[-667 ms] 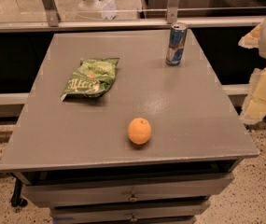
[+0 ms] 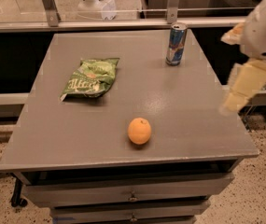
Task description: Pick green jalapeno chip bag
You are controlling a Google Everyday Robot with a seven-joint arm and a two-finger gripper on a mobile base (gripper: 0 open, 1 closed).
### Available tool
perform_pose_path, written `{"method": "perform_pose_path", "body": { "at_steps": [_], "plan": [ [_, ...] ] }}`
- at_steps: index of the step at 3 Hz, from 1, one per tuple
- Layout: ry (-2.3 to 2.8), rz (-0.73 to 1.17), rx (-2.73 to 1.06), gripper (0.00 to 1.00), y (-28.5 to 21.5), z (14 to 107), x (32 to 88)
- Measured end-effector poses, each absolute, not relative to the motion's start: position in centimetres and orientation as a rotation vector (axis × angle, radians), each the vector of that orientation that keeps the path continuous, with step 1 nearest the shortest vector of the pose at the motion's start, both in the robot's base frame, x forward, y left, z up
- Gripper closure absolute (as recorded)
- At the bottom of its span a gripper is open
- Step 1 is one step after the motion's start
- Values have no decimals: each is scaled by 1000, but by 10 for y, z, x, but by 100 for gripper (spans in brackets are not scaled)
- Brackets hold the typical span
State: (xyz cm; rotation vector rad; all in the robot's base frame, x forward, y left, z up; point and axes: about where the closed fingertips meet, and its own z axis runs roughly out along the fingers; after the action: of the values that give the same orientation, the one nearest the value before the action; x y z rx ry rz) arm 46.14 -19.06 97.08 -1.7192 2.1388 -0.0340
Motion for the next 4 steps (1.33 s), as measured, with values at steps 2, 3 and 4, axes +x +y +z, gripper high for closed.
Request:
{"method": "perform_pose_path", "body": {
  "at_steps": [2, 3, 4],
  "plan": [
    [1671, 252, -1717, 0, -38, 946, 563],
    [1537, 339, -1702, 0, 24, 935, 590],
    [1471, 393, -1700, 0, 68, 920, 605]
  ]
}}
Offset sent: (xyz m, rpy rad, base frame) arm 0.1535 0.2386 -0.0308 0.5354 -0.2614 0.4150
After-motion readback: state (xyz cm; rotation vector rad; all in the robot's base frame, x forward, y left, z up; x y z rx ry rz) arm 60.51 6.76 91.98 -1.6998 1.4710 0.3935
